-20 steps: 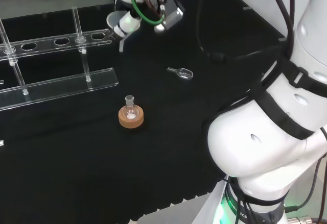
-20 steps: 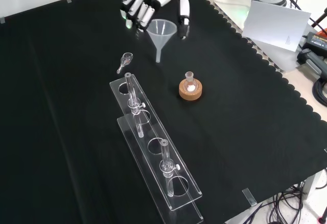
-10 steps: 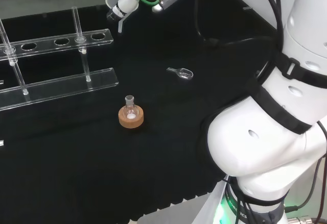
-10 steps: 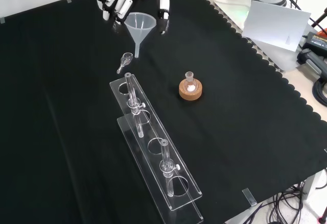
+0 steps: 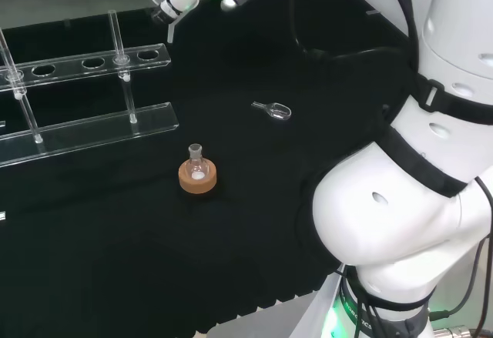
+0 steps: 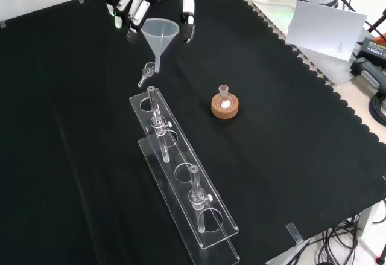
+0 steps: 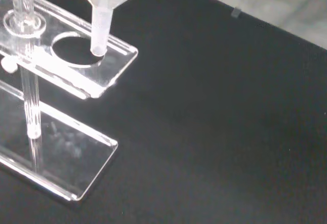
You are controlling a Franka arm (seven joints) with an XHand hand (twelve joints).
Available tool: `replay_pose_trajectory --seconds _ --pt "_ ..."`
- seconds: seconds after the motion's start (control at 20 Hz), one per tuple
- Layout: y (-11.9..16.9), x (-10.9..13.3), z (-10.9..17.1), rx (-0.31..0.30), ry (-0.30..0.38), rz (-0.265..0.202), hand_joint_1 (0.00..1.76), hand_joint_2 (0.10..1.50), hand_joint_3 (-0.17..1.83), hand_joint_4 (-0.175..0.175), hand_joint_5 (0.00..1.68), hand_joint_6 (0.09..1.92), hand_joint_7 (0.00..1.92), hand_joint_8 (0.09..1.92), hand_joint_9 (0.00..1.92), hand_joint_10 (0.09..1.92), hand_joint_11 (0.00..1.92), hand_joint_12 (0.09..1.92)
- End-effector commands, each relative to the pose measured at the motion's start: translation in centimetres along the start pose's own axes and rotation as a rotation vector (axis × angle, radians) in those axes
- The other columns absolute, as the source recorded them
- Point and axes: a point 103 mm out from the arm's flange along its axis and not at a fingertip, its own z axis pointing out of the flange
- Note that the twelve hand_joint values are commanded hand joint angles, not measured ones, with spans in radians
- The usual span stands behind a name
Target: Put the funnel back on the funnel stand.
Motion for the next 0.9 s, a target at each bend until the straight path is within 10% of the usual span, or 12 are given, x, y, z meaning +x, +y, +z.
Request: replay_pose_trajectory --seconds 0.05,0.9 --pt "2.9 0.1 1.2 0.003 0.008 -0.022 0.47 0.78 0.02 -0.020 0.77 0.20 1.03 0.56 0.48 0.67 0.00 1.42" --pt "5.9 2.4 1.3 0.021 -0.059 -0.048 0.47 0.78 0.02 -0.019 0.77 0.22 1.04 0.56 0.48 0.66 0.00 1.43"
